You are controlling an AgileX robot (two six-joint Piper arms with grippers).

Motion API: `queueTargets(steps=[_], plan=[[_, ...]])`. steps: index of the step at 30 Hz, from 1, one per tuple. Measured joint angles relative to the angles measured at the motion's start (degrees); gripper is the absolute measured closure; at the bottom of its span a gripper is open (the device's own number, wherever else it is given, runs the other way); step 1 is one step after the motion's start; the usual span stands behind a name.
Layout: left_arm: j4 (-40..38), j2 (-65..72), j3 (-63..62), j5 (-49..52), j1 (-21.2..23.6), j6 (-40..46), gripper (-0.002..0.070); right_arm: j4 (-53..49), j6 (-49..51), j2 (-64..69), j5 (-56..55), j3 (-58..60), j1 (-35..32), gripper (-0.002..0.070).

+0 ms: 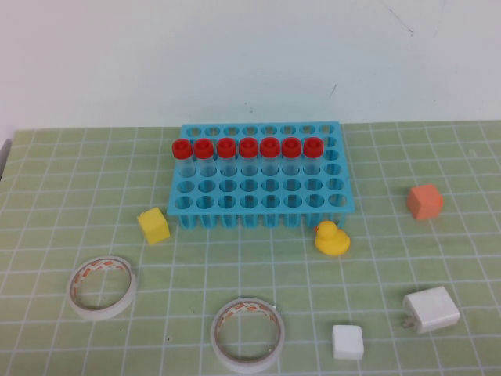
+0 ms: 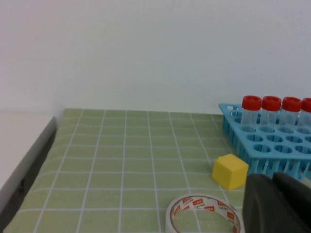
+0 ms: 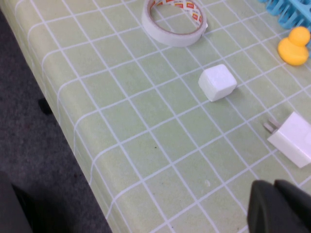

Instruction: Place the test tubes

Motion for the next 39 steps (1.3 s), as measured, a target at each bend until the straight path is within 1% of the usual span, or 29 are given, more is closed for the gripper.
queueTargets(steps=[5, 8, 10, 11, 12, 13, 15, 17, 22, 39], plan=[[-0.3, -0.2, 0.0, 0.3, 0.0, -0.4, 0.0675, 0.0, 0.0, 0.0, 0.0, 0.0, 0.0, 0.0678], [-4.5, -0.2, 0.0, 1.7, 0.0, 2.5, 0.0675, 0.0, 0.0, 0.0, 0.0, 0.0, 0.0, 0.0678], [-11.6, -0.3, 0.0, 3.1, 0.0, 10.3, 0.0675, 0.0, 0.0, 0.0, 0.0, 0.0, 0.0, 0.0678], [-15.1, -0.3, 0.0, 4.0, 0.0, 15.7, 0.0675, 0.0, 0.0, 0.0, 0.0, 0.0, 0.0, 0.0678], [-20.3, -0.3, 0.0, 5.3, 0.0, 21.1, 0.0675, 0.0, 0.0, 0.0, 0.0, 0.0, 0.0, 0.0678], [-23.4, -0.3, 0.0, 6.8, 0.0, 25.9, 0.0675, 0.0, 0.0, 0.0, 0.0, 0.0, 0.0, 0.0678], [-28.7, -0.3, 0.0, 10.4, 0.0, 32.2, 0.0675, 0.0, 0.0, 0.0, 0.0, 0.0, 0.0, 0.0678], [-31.7, -0.3, 0.0, 13.9, 0.0, 35.4, 0.0675, 0.0, 0.0, 0.0, 0.0, 0.0, 0.0, 0.0678], [-33.1, -0.3, -0.1, 14.8, 0.0, 39.0, 0.0675, 0.0, 0.0, 0.0, 0.0, 0.0, 0.0, 0.0678], [-33.5, -0.3, -0.1, 14.9, 0.0, 40.0, 0.0675, 0.0, 0.0, 0.0, 0.0, 0.0, 0.0, 0.0678]])
